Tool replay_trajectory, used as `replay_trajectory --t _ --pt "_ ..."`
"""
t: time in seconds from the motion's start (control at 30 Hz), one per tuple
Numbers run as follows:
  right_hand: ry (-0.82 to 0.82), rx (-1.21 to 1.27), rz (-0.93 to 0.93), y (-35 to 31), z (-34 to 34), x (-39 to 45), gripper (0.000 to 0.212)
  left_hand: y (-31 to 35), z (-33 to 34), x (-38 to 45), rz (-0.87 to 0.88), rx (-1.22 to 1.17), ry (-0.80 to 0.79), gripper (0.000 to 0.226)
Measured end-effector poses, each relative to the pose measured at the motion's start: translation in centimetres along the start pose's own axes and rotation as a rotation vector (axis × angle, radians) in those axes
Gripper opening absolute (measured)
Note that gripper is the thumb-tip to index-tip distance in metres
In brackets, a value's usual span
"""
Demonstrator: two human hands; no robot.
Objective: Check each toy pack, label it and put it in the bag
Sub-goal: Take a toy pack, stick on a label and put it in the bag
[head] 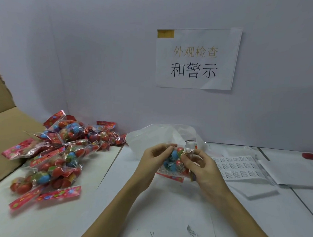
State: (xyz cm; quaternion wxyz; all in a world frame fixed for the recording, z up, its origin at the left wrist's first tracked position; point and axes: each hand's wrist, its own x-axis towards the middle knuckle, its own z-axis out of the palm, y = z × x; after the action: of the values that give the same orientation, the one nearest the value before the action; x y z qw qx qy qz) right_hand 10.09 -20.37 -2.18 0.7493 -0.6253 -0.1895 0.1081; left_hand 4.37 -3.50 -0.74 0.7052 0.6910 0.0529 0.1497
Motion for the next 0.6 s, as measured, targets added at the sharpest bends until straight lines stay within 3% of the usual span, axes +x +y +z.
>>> replay_trajectory --t 0.23,0.4,0.6 --pt "0.033 0.016 -0.012 -0.5 -0.5 0.1 0.035 -0.2 0.0 0.1 0.015 -0.009 0.075 0.011" --pt "0.072 -0.062 -0.073 -0.3 -1.0 0.2 0.01 -0.1 0.0 0.0 -0.01 -0.028 0.079 0.025" --pt "0.137 -0.082 -0.102 -0.7 -1.5 0.4 0.014 0.1 -0.4 0.0 -0.025 -0.11 0.121 0.03"
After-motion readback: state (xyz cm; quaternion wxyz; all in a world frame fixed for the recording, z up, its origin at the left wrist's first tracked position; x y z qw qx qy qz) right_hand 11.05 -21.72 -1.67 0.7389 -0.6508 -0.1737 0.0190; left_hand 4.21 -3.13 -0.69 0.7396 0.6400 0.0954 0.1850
